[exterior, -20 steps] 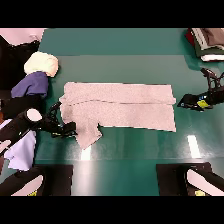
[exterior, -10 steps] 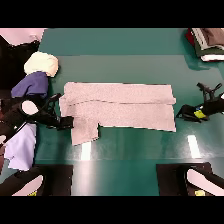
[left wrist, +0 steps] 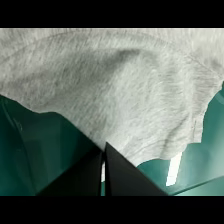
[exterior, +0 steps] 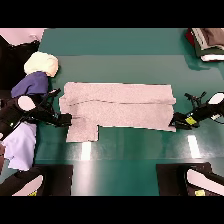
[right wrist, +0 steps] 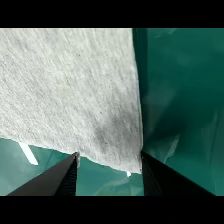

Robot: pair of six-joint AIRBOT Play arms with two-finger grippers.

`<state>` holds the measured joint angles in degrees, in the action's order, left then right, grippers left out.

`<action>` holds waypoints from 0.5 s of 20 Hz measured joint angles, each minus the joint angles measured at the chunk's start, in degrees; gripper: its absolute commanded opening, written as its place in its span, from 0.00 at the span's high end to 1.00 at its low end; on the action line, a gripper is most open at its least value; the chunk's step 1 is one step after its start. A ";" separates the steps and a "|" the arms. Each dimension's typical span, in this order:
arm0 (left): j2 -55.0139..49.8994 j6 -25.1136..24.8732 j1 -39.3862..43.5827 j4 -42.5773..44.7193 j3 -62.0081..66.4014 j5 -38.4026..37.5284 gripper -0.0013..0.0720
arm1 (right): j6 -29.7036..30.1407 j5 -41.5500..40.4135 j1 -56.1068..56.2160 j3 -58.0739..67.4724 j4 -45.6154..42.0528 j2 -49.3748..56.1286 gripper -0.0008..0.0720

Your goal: Fold the shirts.

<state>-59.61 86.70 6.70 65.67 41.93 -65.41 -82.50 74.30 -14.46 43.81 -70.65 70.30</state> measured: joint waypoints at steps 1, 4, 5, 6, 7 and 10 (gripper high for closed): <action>0.00 -0.02 0.00 0.04 0.04 -0.07 0.95 | 0.07 -0.52 0.11 -0.11 -0.02 0.15 0.94; 0.63 -0.28 0.00 0.11 0.11 -0.22 0.95 | 0.33 -0.66 0.26 -0.20 0.07 0.04 0.97; 1.36 -0.42 0.00 0.09 0.15 -0.26 0.95 | 0.59 -0.15 0.26 -0.20 0.04 -0.48 0.97; 2.54 -0.44 0.00 0.11 0.15 -0.63 0.95 | 0.83 0.74 0.22 -0.22 0.04 -1.44 0.97; 3.98 -0.44 0.00 0.09 0.17 -1.40 0.95 | 1.07 1.77 -0.11 -0.22 0.22 -2.99 0.97; 10.10 -0.44 0.00 -0.92 0.17 -5.53 0.95 | 1.51 5.22 -1.92 -0.22 0.24 -9.55 0.97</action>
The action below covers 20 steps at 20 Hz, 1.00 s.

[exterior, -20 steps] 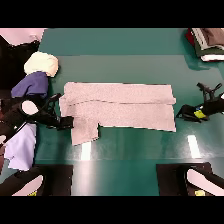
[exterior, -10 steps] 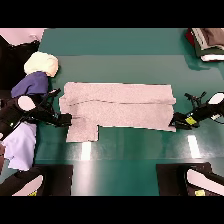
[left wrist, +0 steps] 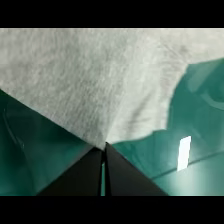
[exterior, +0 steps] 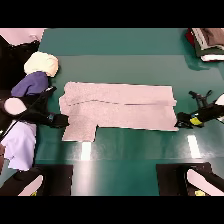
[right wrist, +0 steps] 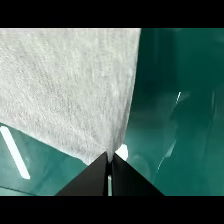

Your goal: Fold the shirts.

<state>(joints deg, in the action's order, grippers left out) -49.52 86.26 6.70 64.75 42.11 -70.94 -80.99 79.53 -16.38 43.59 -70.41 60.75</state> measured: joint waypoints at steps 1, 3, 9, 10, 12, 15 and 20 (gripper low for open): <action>2.16 0.07 0.00 -0.94 0.00 -1.70 0.95 | 0.02 1.38 -0.79 0.00 -0.07 -2.60 0.97; 6.71 0.76 0.00 -3.61 0.02 -4.83 0.95 | -0.09 3.76 -2.16 0.00 0.15 -7.48 0.97; 12.33 2.82 0.02 -5.70 4.24 -3.13 0.95 | -2.38 5.70 -3.58 3.67 0.39 -15.15 0.97; 12.46 2.89 0.02 -4.94 4.76 -1.05 0.95 | -2.47 5.60 -3.58 5.29 0.46 -14.64 0.97; 11.89 3.08 0.00 -3.02 5.38 3.10 0.95 | -2.82 5.05 -3.06 9.05 0.52 -12.11 0.97; 8.72 3.21 0.02 -0.87 5.84 9.05 0.95 | -3.02 3.50 -0.92 14.64 0.57 -5.95 0.97; -0.39 2.38 0.00 0.39 6.03 18.38 0.95 | -3.19 -1.14 2.47 22.23 0.46 5.75 0.97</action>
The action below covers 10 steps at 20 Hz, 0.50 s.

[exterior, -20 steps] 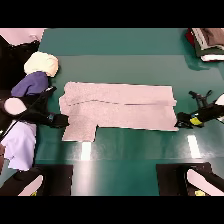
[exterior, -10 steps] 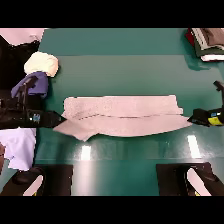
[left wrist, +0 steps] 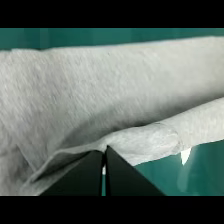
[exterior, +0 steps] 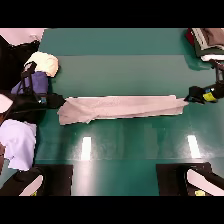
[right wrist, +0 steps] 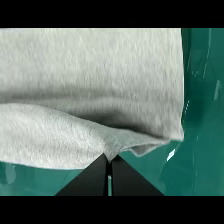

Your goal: Fold the shirts.

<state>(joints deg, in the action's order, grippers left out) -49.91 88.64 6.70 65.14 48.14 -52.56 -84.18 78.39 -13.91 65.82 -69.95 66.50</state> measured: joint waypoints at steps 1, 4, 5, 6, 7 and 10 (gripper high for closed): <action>-2.21 -0.15 0.02 0.20 0.00 1.60 0.95 | -0.07 -0.83 0.33 1.40 -0.04 2.40 0.97; -8.07 -0.42 0.02 0.42 0.00 6.62 0.95 | -0.09 -2.91 0.92 4.87 -0.09 8.98 0.97; -9.81 -0.42 0.00 0.48 0.00 8.37 0.95 | -0.09 -3.43 0.98 5.75 -0.09 10.82 0.97; -11.17 -0.42 0.00 0.52 0.00 9.86 0.95 | -0.11 -3.96 1.03 6.56 -0.09 12.63 0.97; -12.44 -0.42 0.02 0.52 0.02 11.17 0.95 | -0.15 -4.48 1.07 7.17 -0.09 14.14 0.97; -14.93 -0.46 0.02 0.66 0.00 14.60 0.95 | -0.33 -5.62 1.16 8.13 -0.09 17.70 0.97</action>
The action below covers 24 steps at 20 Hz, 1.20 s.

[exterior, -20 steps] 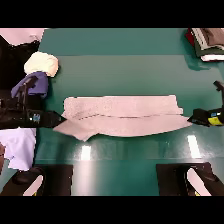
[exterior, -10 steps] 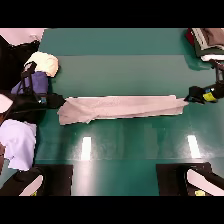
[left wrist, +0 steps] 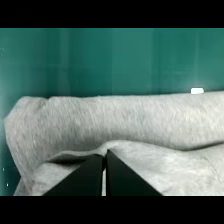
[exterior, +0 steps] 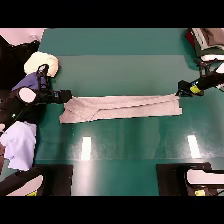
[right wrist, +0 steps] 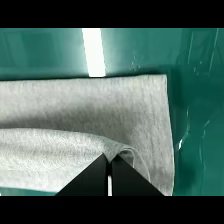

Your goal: Fold the shirts.

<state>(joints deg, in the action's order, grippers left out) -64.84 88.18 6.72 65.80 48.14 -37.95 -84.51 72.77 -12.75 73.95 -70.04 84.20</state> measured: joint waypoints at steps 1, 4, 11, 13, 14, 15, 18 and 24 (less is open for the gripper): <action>-0.48 0.00 0.00 0.00 0.02 1.22 0.95 | -0.02 -0.09 0.04 0.15 -0.04 0.74 0.97; -1.22 0.00 0.00 0.11 0.33 3.41 0.20 | -0.11 -0.50 0.02 0.39 -0.15 1.81 0.18; -1.33 -0.17 -0.07 4.44 7.85 -6.95 0.41 | 2.64 3.69 -5.27 0.50 -0.24 -1.25 0.18; -1.33 -0.81 -0.07 4.42 9.49 -10.58 0.92 | 4.63 5.92 -8.02 -0.33 0.09 -1.42 0.18; -1.31 -1.38 -0.07 4.11 10.01 -12.24 0.94 | 5.97 6.69 -9.49 -1.18 1.11 -1.25 0.18; -1.33 -1.81 -0.07 3.78 10.34 -13.62 0.94 | 7.45 6.95 -10.82 -2.25 2.54 -0.79 0.18; -1.33 -2.64 -0.07 3.15 10.95 -16.98 0.95 | 11.56 7.02 -14.29 -5.66 7.63 1.40 0.18; -1.33 -4.28 -0.07 0.07 11.26 -19.58 0.95 | 17.51 6.69 -13.88 -6.91 17.40 8.70 0.18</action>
<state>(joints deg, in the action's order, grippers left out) -66.17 83.90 6.66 65.87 59.40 -57.54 -67.00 79.46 -26.63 67.05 -52.64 92.90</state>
